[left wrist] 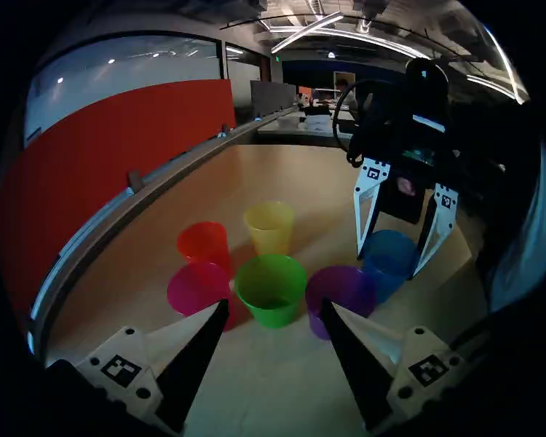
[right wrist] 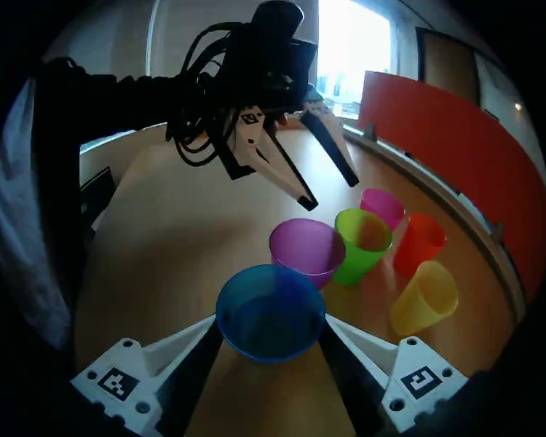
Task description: Pour water
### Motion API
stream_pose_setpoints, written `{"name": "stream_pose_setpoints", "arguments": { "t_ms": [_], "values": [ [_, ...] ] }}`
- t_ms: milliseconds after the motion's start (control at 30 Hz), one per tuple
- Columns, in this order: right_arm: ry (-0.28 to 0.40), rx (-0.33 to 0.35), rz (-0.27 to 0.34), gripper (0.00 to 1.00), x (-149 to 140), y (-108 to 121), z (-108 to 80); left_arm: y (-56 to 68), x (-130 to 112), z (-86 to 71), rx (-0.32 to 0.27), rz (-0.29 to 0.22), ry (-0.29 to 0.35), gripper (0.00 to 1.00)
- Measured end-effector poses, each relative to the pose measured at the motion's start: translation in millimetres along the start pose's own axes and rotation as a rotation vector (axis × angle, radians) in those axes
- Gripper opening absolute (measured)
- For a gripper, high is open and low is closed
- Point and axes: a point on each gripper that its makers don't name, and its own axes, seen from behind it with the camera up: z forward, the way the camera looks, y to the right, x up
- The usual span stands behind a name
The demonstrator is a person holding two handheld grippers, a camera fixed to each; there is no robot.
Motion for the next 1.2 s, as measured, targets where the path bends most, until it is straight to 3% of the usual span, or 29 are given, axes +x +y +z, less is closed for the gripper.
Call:
{"name": "stream_pose_setpoints", "arguments": {
  "t_ms": [700, 1200],
  "values": [
    [0.127, -0.102, 0.034, 0.89, 24.5, -10.3, -46.7, -7.8, -7.5, 9.0, 0.010, -0.009, -0.011, 0.94],
    [0.246, -0.206, 0.095, 0.88, 46.2, -32.9, -109.1, -12.6, -12.8, 16.6, 0.009, -0.032, -0.011, 0.93]
  ]
}}
